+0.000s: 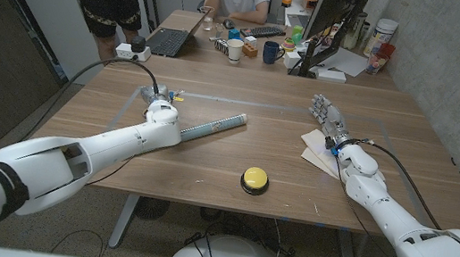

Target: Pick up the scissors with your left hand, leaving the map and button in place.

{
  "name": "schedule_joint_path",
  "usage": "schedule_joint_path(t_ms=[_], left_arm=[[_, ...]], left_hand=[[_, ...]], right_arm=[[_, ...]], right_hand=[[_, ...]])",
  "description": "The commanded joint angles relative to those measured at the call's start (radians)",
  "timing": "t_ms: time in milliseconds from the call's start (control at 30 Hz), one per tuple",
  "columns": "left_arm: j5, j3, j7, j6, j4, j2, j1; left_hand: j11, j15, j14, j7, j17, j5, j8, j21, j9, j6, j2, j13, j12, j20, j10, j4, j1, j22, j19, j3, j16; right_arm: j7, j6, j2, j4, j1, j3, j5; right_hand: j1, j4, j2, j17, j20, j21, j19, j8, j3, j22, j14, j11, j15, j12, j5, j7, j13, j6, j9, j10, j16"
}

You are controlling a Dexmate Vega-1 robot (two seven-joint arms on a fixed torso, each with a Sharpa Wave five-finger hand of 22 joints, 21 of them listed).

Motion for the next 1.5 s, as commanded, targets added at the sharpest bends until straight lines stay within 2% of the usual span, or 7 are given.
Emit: schedule_joint_path(t_ms=[33,133,200,400,600,700,1500], left_arm=[[-0.004,-0.007,0.089,-0.009,0.039,-0.039,0.02],[0.009,0.029,0.053,-0.005,0.038,-0.027,0.008],[0.003,-0.008,0.118,-0.045,0.019,-0.02,0.043],[0.008,-0.005,0.11,-0.048,0.009,-0.016,0.047],[0.002,-0.037,0.158,-0.078,-0.003,-0.022,0.073],[-0.028,-0.1,0.225,-0.102,-0.006,-0.041,0.106],[-0.062,-0.134,0.216,-0.043,-0.107,-0.014,0.122]], left_hand=[[-0.059,-0.032,0.029,-0.043,0.0,-0.019,0.049,0.008,0.007,0.294,0.003,0.003,0.004,0.003,0.086,0.002,0.075,0.002,0.018,0.034,0.002],[-0.053,-0.03,0.033,-0.029,0.0,-0.023,0.055,0.008,0.008,0.329,0.0,0.003,0.004,0.011,0.099,0.006,0.088,0.002,0.021,0.04,0.0],[-0.052,-0.032,0.032,-0.017,-0.001,-0.024,0.057,0.007,0.009,0.344,-0.004,0.003,0.004,0.011,0.104,0.007,0.093,0.002,0.021,0.04,-0.002],[-0.064,-0.046,0.033,0.037,-0.002,-0.024,0.077,0.0,0.027,0.402,-0.022,0.003,0.003,0.008,0.127,0.01,0.115,0.002,0.011,0.042,-0.006],[-0.068,-0.051,0.033,0.051,-0.002,-0.024,0.086,-0.005,0.036,0.418,-0.03,0.003,0.001,0.008,0.134,0.011,0.122,0.001,0.005,0.042,-0.007],[-0.067,-0.051,0.032,0.058,-0.001,-0.024,0.087,-0.006,0.04,0.416,-0.031,0.003,0.002,0.009,0.141,0.012,0.126,0.001,0.004,0.043,-0.008],[-0.07,-0.043,0.03,0.048,0.001,-0.024,0.089,-0.007,0.059,0.407,-0.033,0.004,-0.007,0.011,0.141,0.024,0.135,0.002,0.006,0.044,-0.008]], right_arm=[[0.007,-0.002,0.0,0.009,0.008,-0.003,-0.003],[0.008,-0.002,0.001,0.011,0.01,-0.004,-0.003],[0.013,-0.002,0.002,0.014,0.011,-0.004,-0.002],[0.015,-0.007,0.002,0.014,0.011,-0.004,-0.001],[0.016,-0.009,0.0,0.008,0.009,-0.005,0.0],[0.017,-0.01,0.002,0.009,0.011,-0.005,0.0],[0.007,-0.032,-0.001,-0.019,0.013,-0.014,-0.008]], right_hand=[[0.001,-0.004,-0.009,0.002,-0.019,-0.003,0.005,-0.001,-0.002,0.005,0.005,-0.003,0.006,-0.005,0.004,-0.001,0.002,0.005,0.002,-0.001,-0.003],[0.001,-0.005,-0.009,0.002,-0.019,-0.004,0.004,-0.001,-0.002,0.005,0.004,-0.004,0.008,-0.006,0.004,-0.001,0.002,0.005,0.002,-0.003,-0.003],[0.001,-0.004,-0.009,0.002,-0.018,-0.004,0.004,-0.001,-0.002,0.005,0.003,-0.003,0.007,-0.006,0.004,-0.001,0.002,0.004,0.002,-0.003,-0.003],[0.002,-0.006,-0.009,0.002,-0.017,-0.004,0.002,-0.002,-0.002,0.005,0.001,0.0,0.009,-0.007,0.004,-0.001,0.002,0.003,0.002,-0.006,-0.004],[0.001,-0.006,-0.008,0.002,-0.016,-0.005,0.001,-0.002,-0.002,0.005,0.0,0.0,0.012,-0.008,0.004,-0.001,0.002,0.003,0.002,-0.008,-0.004],[0.001,-0.006,-0.008,0.002,-0.016,-0.005,0.001,-0.002,-0.003,0.005,-0.001,0.001,0.013,-0.009,0.004,-0.001,0.002,0.003,0.002,-0.01,-0.004],[0.002,-0.007,-0.007,0.003,-0.012,-0.007,-0.003,-0.003,-0.004,0.004,-0.005,0.005,0.018,-0.012,0.004,-0.001,0.002,0.0,0.002,-0.02,-0.004]])
